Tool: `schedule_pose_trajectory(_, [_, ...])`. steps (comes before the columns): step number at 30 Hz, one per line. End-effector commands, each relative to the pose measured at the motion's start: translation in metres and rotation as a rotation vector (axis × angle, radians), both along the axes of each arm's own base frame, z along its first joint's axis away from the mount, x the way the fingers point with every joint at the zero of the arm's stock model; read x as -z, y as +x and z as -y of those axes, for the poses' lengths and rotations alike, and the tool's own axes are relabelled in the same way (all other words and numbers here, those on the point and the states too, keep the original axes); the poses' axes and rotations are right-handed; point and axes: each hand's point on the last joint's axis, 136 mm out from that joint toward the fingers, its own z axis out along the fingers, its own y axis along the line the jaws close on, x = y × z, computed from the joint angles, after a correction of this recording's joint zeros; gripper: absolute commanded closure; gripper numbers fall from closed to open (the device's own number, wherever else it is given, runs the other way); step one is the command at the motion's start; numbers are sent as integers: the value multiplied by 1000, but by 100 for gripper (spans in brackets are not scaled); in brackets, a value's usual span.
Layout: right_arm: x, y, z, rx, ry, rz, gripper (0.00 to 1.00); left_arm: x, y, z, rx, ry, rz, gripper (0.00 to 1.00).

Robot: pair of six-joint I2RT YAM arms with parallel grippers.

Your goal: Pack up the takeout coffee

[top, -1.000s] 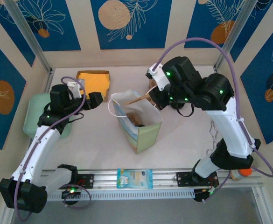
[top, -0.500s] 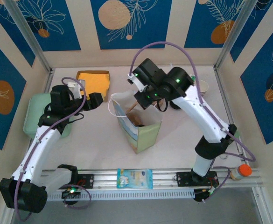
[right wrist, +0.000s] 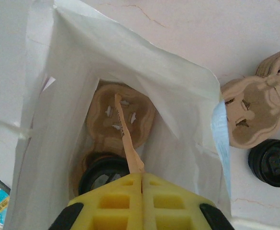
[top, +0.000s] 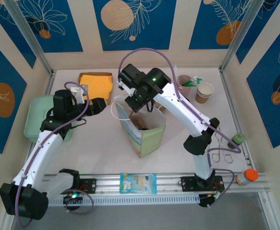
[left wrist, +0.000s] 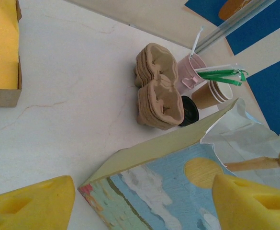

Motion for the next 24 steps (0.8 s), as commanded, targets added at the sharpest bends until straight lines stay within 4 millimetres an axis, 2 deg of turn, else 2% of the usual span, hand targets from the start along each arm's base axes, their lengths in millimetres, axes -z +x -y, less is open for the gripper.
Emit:
schedule_pose_trajectory(1, [2, 0, -7, -25, 5, -13, 94, -6, 1, -2, 2, 5, 47, 25])
schedule_pose_trajectory(8, [18, 8, -19, -35, -7, -40, 92, -4, 1, -1, 7, 0, 45, 25])
schedule_pose_trajectory(16, [24, 14, -22, -32, -4, -45, 91, -2, 2, -1, 5, 0, 42, 24])
schedule_pose_trajectory(21, [27, 15, -23, -29, -10, -48, 87, -3, 3, -1, 3, -3, 40, 25])
schedule_pose_trajectory(24, [25, 15, -24, -26, -2, -41, 79, -3, 4, -1, 4, -3, 41, 25])
